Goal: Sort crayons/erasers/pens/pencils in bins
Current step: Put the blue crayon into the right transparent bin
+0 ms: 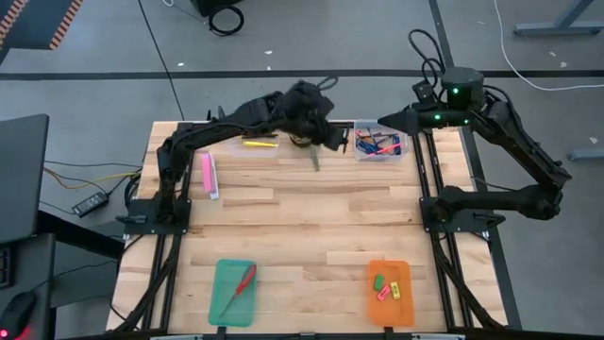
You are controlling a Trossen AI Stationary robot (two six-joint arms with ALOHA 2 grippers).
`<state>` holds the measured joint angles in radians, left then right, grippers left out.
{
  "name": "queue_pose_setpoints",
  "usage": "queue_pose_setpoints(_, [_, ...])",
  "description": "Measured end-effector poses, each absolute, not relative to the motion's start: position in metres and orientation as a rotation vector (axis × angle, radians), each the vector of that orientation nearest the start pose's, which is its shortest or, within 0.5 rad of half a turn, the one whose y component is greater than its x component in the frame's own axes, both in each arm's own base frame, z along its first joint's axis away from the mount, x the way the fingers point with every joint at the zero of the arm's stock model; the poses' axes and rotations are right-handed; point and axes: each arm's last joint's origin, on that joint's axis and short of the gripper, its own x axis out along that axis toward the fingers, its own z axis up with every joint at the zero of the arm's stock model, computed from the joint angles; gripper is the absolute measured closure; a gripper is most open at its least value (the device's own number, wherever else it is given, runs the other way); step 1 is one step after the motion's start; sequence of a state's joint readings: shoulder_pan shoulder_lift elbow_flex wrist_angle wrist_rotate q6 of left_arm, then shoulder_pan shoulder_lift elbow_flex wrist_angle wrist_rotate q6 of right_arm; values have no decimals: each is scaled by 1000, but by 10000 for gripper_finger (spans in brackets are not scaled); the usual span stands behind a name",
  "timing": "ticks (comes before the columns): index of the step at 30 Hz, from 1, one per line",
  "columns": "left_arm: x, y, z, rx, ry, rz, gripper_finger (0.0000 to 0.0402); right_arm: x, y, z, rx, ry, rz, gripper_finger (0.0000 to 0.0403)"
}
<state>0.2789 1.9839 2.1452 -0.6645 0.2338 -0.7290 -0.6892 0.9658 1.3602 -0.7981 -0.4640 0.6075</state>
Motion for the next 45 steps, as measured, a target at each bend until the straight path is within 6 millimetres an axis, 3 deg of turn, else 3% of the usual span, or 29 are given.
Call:
queue_pose_setpoints(5, [426, 115, 415, -866, 368, 197, 357, 150, -90, 433, 820, 255, -339, 249])
queue_pose_setpoints(9, [427, 114, 415, -874, 372, 167, 361, 170, -90, 436, 807, 209, -268, 226])
queue_pose_setpoints(14, [427, 114, 415, -874, 370, 167, 371, 190, -93, 425, 830, 274, -254, 214])
queue_pose_setpoints(20, [427, 113, 416, -879, 364, 163, 359, 204, -91, 423, 810, 280, -214, 213])
queue_pose_setpoints(26, [428, 110, 416, -877, 366, 156, 366, 204, -89, 423, 790, 275, -224, 218])
queue_pose_setpoints(33, [429, 109, 416, -888, 366, 155, 365, 203, -90, 423, 786, 270, -252, 255])
queue_pose_setpoints(45, [429, 108, 415, -886, 370, 157, 357, 202, -90, 422, 762, 287, -263, 370])
